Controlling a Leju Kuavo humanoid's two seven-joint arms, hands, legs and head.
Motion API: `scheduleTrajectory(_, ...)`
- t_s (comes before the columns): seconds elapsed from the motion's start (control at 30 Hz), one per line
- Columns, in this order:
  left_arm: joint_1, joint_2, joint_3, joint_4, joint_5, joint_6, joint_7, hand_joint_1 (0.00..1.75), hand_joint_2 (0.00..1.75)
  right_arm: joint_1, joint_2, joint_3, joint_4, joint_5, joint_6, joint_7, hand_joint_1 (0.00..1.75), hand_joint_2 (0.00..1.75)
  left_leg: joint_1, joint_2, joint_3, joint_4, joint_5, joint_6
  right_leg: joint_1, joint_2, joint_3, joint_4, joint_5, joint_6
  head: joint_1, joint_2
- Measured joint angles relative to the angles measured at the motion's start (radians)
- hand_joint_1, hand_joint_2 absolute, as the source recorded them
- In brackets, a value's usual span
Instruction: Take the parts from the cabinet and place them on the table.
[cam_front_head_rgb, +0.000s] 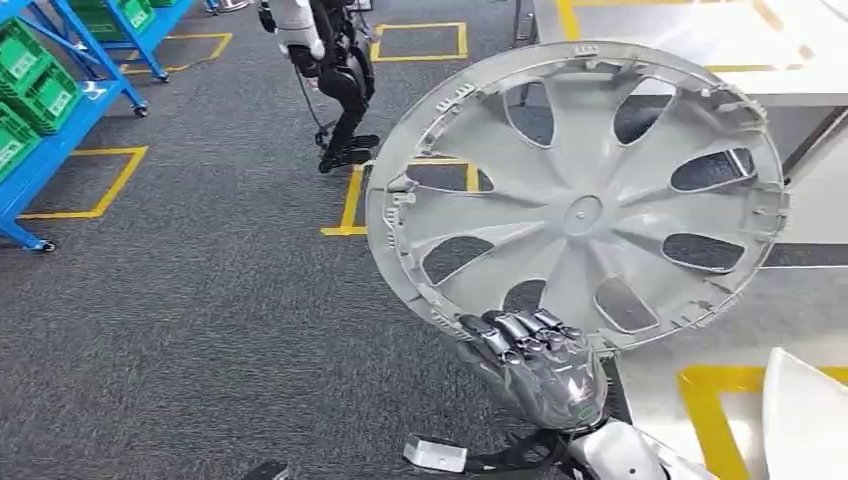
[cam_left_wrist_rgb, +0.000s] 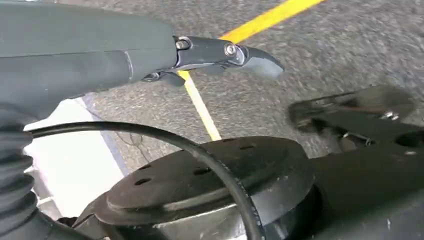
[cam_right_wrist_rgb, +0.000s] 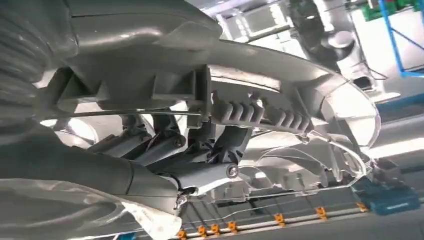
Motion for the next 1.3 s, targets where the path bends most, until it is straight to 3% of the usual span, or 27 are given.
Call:
scheduleTrajectory(0.07, 0.001, -0.001, 0.0, 0.0, -0.002, -0.001, -0.001, 0.0, 1.75, 0.004, 0.0, 0.0, 0.0, 0.0, 0.0, 0.0, 1.75, 1.75, -0.01, -0.003, 0.036, -0.028, 0.029, 0.017, 0.007, 0.022, -0.001, 0.0, 0.003, -0.003, 0.0, 0.0)
scheduleTrajectory(0.13, 0.008, -0.004, -0.001, 0.0, -0.009, 0.003, -0.001, 0.0, 1.75, 0.003, 0.0, 0.0, 0.0, 0.0, 0.0, -0.001, 1.75, 1.75, -0.012, -0.023, 0.119, -0.195, 0.116, 0.04, 0.015, 0.049, 0.0, 0.0, 0.006, -0.004, 0.0, 0.0)
scheduleTrajectory(0.17, 0.014, -0.003, -0.001, 0.0, -0.011, 0.004, -0.002, 0.0, 1.75, 0.003, 0.0, 0.0, 0.0, 0.0, 0.0, -0.001, 1.75, 1.75, -0.013, -0.068, 0.142, -0.254, 0.131, 0.052, 0.013, 0.057, -0.003, 0.0, 0.007, -0.003, 0.002, 0.0)
scheduleTrajectory(0.2, 0.021, -0.005, -0.001, 0.002, -0.011, 0.004, -0.006, 0.0, 1.75, -0.003, 0.0, 0.0, 0.0, 0.0, -0.002, -0.002, 1.75, 1.75, -0.009, -0.107, 0.136, -0.262, 0.133, 0.058, 0.018, 0.067, -0.016, 0.005, 0.014, 0.003, 0.008, 0.0)
scheduleTrajectory(0.27, 0.023, -0.008, -0.001, 0.002, -0.011, 0.004, -0.012, 0.0, 1.75, -0.004, 0.0, 0.001, 0.0, -0.001, -0.003, -0.005, 1.75, 1.75, -0.014, -0.082, 0.132, -0.272, 0.132, 0.058, 0.006, 0.09, -0.034, 0.002, 0.026, 0.016, 0.0, 0.0)
scheduleTrajectory(0.3, 0.021, -0.008, -0.002, 0.002, -0.015, 0.005, -0.013, 0.0, 1.75, -0.004, 0.0, 0.001, 0.0, -0.003, -0.003, -0.005, 1.75, 1.75, -0.015, -0.071, 0.136, -0.284, 0.13, 0.06, 0.006, 0.099, -0.038, -0.002, 0.033, 0.024, 0.002, 0.0)
scheduleTrajectory(0.33, 0.021, -0.015, -0.003, 0.002, -0.02, 0.005, -0.016, 0.0, 1.75, -0.004, 0.0, 0.0, 0.0, -0.005, -0.003, -0.005, 1.75, 1.75, -0.003, -0.055, 0.151, -0.327, 0.125, 0.06, 0.014, 0.102, -0.045, -0.001, 0.033, 0.029, 0.0, 0.0)
scheduleTrajectory(0.37, 0.022, -0.014, -0.004, 0.002, -0.022, 0.005, -0.018, 0.0, 1.75, -0.004, 0.0, 0.0, 0.0, -0.007, -0.003, -0.005, 1.75, 1.75, 0.0, -0.041, 0.153, -0.33, 0.13, 0.059, 0.016, 0.054, -0.061, 0.01, 0.02, 0.029, 0.003, 0.0)
scheduleTrajectory(0.4, 0.026, -0.016, -0.005, 0.002, -0.023, 0.005, -0.023, 0.0, 1.75, -0.008, 0.0, 0.0, 0.0, -0.009, -0.003, -0.005, 1.75, 1.75, 0.0, -0.031, 0.152, -0.335, 0.133, 0.065, 0.015, 0.015, -0.084, 0.062, -0.016, 0.033, 0.013, 0.0)
scheduleTrajectory(0.43, 0.03, -0.016, -0.006, 0.002, -0.023, 0.005, -0.027, 0.0, 1.75, -0.013, 0.0, 0.0, 0.001, -0.01, -0.003, -0.005, 1.75, 1.75, -0.001, -0.019, 0.15, -0.334, 0.133, 0.065, 0.013, -0.002, -0.114, 0.132, -0.048, 0.039, 0.015, 0.0)
scheduleTrajectory(0.5, 0.03, -0.017, -0.009, 0.002, -0.026, 0.005, -0.028, 0.0, 1.75, -0.012, 0.0, 0.001, 0.002, -0.01, -0.002, -0.005, 1.75, 1.75, -0.003, 0.007, 0.149, -0.332, 0.133, 0.065, 0.01, -0.012, -0.173, 0.27, -0.098, 0.047, 0.015, 0.0)
scheduleTrajectory(0.53, 0.03, -0.017, -0.009, 0.002, -0.029, 0.006, -0.029, 0.0, 1.75, -0.011, 0.0, 0.002, 0.002, -0.011, -0.002, -0.005, 1.75, 1.75, -0.003, 0.019, 0.15, -0.332, 0.132, 0.064, 0.01, -0.014, -0.179, 0.287, -0.094, 0.051, 0.014, 0.0)
scheduleTrajectory(0.57, 0.03, -0.017, -0.01, 0.002, -0.031, 0.006, -0.03, 0.0, 1.75, -0.011, 0.0, 0.002, 0.003, -0.013, -0.001, -0.005, 1.75, 1.75, -0.003, 0.031, 0.151, -0.331, 0.131, 0.062, 0.009, -0.018, -0.159, 0.253, -0.068, 0.052, 0.015, 0.0)
scheduleTrajectory(0.63, 0.03, -0.017, -0.011, 0.002, -0.033, 0.006, -0.032, 0.0, 1.75, -0.012, 0.0, 0.002, 0.003, -0.013, -0.001, -0.005, 1.75, 1.75, -0.003, 0.051, 0.154, -0.327, 0.126, 0.057, 0.009, -0.038, -0.06, 0.08, 0.014, 0.051, 0.015, 0.0)
scheduleTrajectory(0.67, 0.03, -0.016, -0.012, 0.002, -0.034, 0.006, -0.034, 0.0, 1.75, -0.014, 0.0, 0.001, 0.003, -0.014, -0.001, -0.003, 1.75, 1.75, -0.006, 0.059, 0.157, -0.324, 0.121, 0.051, 0.011, -0.074, -0.021, 0.0, 0.016, 0.05, 0.014, 0.0)
scheduleTrajectory(0.7, 0.03, -0.013, -0.013, 0.002, -0.037, 0.007, -0.037, 0.0, 1.75, -0.017, 0.0, 0.001, 0.003, -0.014, -0.001, -0.003, 1.75, 1.75, -0.016, 0.065, 0.155, -0.323, 0.118, 0.047, 0.019, -0.102, -0.003, -0.006, 0.003, 0.039, 0.016, 0.0)
scheduleTrajectory(0.73, 0.033, -0.013, -0.015, 0.002, -0.039, 0.007, -0.04, 0.0, 1.75, -0.019, 0.0, 0.001, 0.003, -0.014, -0.001, -0.004, 1.75, 1.75, -0.017, 0.071, 0.155, -0.319, 0.117, 0.042, 0.017, -0.08, -0.009, -0.007, 0.008, 0.025, 0.013, 0.0)
scheduleTrajectory(0.83, 0.03, -0.01, -0.018, 0.002, -0.043, 0.008, -0.049, 0.0, 1.75, -0.02, 0.0, 0.001, 0.003, -0.014, 0.0, -0.003, 1.75, 1.75, -0.016, 0.095, 0.16, -0.319, 0.115, 0.034, 0.017, -0.054, -0.014, -0.008, 0.012, 0.006, 0.013, 0.0)
scheduleTrajectory(0.9, 0.032, -0.011, -0.019, 0.002, -0.045, 0.008, -0.057, 0.0, 1.75, -0.025, 0.0, 0.002, 0.003, -0.014, 0.001, -0.003, 1.75, 1.75, -0.01, 0.025, 0.14, -0.266, 0.068, 0.021, 0.01, -0.038, -0.014, -0.011, 0.017, -0.006, 0.005, 0.0)
scheduleTrajectory(0.93, 0.031, -0.012, -0.019, 0.002, -0.045, 0.007, -0.063, 0.0, 1.75, -0.029, 0.0, 0.002, 0.003, -0.015, 0.001, -0.003, 1.75, 1.75, -0.008, 0.006, 0.111, -0.195, 0.027, 0.018, 0.01, -0.03, -0.016, -0.011, 0.018, -0.01, 0.004, 0.0)
scheduleTrajectory(1.0, 0.028, -0.011, -0.019, 0.002, -0.045, 0.0, -0.069, 0.0, 1.75, -0.03, 0.0, 0.003, 0.004, -0.014, 0.002, -0.003, 1.75, 1.75, -0.012, -0.004, 0.051, -0.04, -0.038, 0.016, 0.012, -0.01, -0.017, -0.011, 0.02, -0.011, 0.005, 0.0)
scheduleTrajectory(1.03, 0.027, -0.011, -0.019, 0.002, -0.045, -0.003, -0.073, 0.0, 1.75, -0.03, 0.0, 0.004, 0.006, -0.014, 0.002, -0.003, 1.75, 1.75, -0.014, -0.006, 0.043, -0.003, -0.041, 0.017, 0.012, 0.003, -0.016, -0.011, 0.02, -0.011, 0.005, 0.0)
scheduleTrajectory(1.1, 0.027, -0.011, -0.019, 0.002, -0.049, -0.004, -0.074, 0.0, 1.75, -0.03, 0.0, 0.005, 0.007, -0.014, 0.003, -0.004, 1.75, 1.75, -0.016, -0.008, 0.083, -0.071, 0.02, 0.023, 0.012, 0.028, -0.014, -0.01, 0.022, -0.011, 0.005, 0.0)
scheduleTrajectory(1.13, 0.028, -0.011, -0.021, 0.002, -0.053, -0.002, -0.074, 0.0, 1.75, -0.031, 0.0, 0.005, 0.007, -0.015, 0.003, -0.003, 1.75, 1.75, -0.014, -0.015, 0.127, -0.169, 0.078, 0.027, 0.012, 0.044, -0.014, -0.008, 0.023, -0.009, 0.004, 0.0)
scheduleTrajectory(1.17, 0.031, -0.011, -0.024, 0.002, -0.055, -0.002, -0.075, 0.0, 1.75, -0.032, 0.0, 0.005, 0.007, -0.015, 0.003, -0.003, 1.75, 1.75, -0.01, -0.039, 0.16, -0.254, 0.121, 0.029, 0.012, 0.054, -0.013, -0.007, 0.024, -0.007, 0.004, 0.0)
scheduleTrajectory(1.2, 0.034, -0.012, -0.026, 0.003, -0.056, -0.001, -0.08, 0.0, 1.75, -0.033, 0.0, 0.005, 0.007, -0.013, 0.004, 0.002, 1.75, 1.75, -0.008, -0.084, 0.17, -0.271, 0.106, 0.029, 0.014, 0.064, -0.018, -0.007, 0.029, -0.001, 0.006, 0.0)
scheduleTrajectory(1.3, 0.032, -0.014, -0.03, 0.004, -0.059, -0.002, -0.084, 0.0, 1.75, -0.021, 0.001, 0.005, -0.005, -0.002, 0.026, 0.026, 1.75, 1.75, -0.01, -0.068, 0.17, -0.307, 0.092, 0.039, 0.011, 0.09, -0.049, -0.003, 0.046, 0.021, 0.003, 0.0)
